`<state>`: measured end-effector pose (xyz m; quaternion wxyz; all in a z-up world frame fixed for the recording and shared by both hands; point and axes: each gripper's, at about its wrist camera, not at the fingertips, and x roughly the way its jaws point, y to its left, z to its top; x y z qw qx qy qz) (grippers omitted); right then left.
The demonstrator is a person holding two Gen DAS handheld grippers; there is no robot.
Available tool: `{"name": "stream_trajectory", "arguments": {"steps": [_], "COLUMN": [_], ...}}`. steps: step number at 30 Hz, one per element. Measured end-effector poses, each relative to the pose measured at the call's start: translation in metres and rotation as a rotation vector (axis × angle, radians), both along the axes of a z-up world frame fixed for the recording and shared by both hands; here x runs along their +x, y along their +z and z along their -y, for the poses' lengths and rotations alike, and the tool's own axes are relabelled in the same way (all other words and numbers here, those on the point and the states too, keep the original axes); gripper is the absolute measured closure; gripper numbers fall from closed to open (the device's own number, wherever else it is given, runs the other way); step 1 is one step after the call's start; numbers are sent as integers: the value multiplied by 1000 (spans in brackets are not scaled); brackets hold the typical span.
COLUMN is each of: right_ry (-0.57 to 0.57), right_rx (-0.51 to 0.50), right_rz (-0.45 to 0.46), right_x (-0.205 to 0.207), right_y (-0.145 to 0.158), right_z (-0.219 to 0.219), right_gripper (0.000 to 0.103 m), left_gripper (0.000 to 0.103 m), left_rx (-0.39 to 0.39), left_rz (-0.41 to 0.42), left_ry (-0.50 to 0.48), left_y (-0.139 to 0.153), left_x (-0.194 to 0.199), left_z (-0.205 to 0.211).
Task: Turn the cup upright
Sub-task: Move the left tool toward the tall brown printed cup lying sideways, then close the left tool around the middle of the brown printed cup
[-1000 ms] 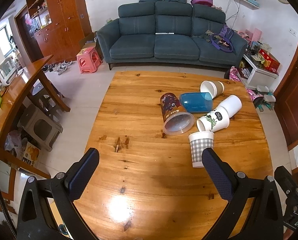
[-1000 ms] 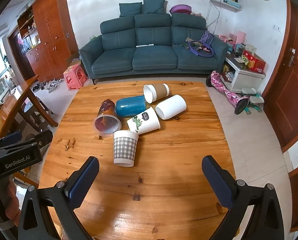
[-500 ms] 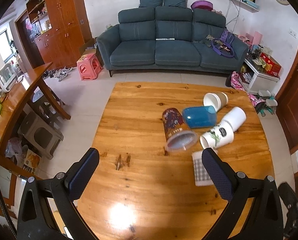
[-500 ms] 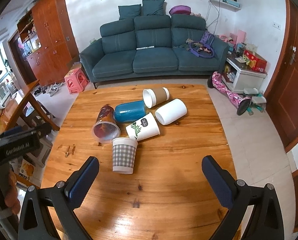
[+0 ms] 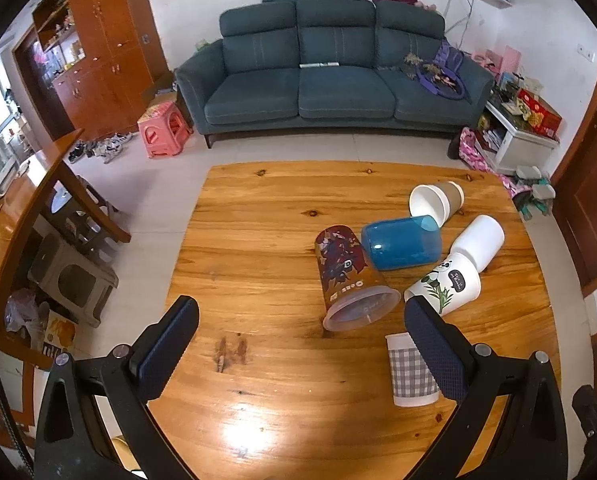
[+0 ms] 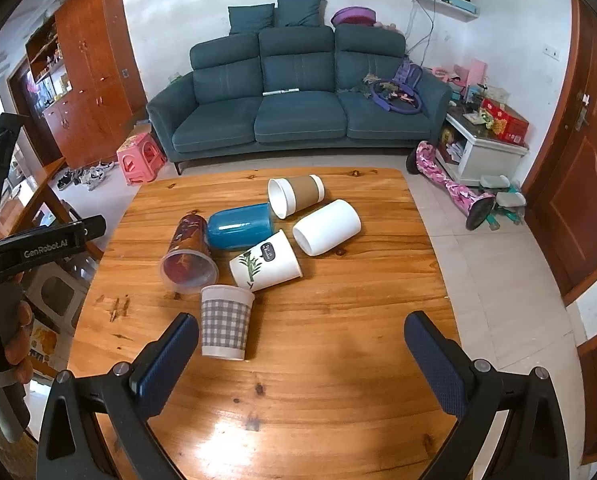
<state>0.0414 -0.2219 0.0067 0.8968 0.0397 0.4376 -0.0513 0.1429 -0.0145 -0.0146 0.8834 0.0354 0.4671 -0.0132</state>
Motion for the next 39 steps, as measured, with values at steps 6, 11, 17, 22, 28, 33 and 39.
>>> {"name": "stream_trajectory", "arguments": {"steps": [6, 11, 17, 22, 28, 33, 39], "right_ry": [1, -1, -15, -20, -16, -13, -15], "right_rx": [11, 23, 31, 45, 55, 61, 68], "right_rz": [-25, -47, -73, -101, -121, -136, -146], "right_x": [8, 14, 23, 29, 35, 39, 42], "right_y": [-11, -21, -34, -47, -57, -64, -69], "right_z": [6, 11, 20, 25, 25, 24, 24], "right_gripper": [0, 0, 0, 0, 0, 0, 0], "left_gripper": [1, 1, 1, 1, 1, 2, 7], "left_rx": [-9, -13, -32, -51, -90, -102, -120], "left_rz": [-62, -142, -257, -317, -373, -391, -408], "left_ry": [-17, -14, -8, 8, 47, 56, 72], "left_y": [-21, -48, -86, -105, -119, -125, -129], "left_x": [31, 60, 88, 100, 110, 113, 115], "left_z": [7, 13, 20, 22, 22, 20, 19]}}
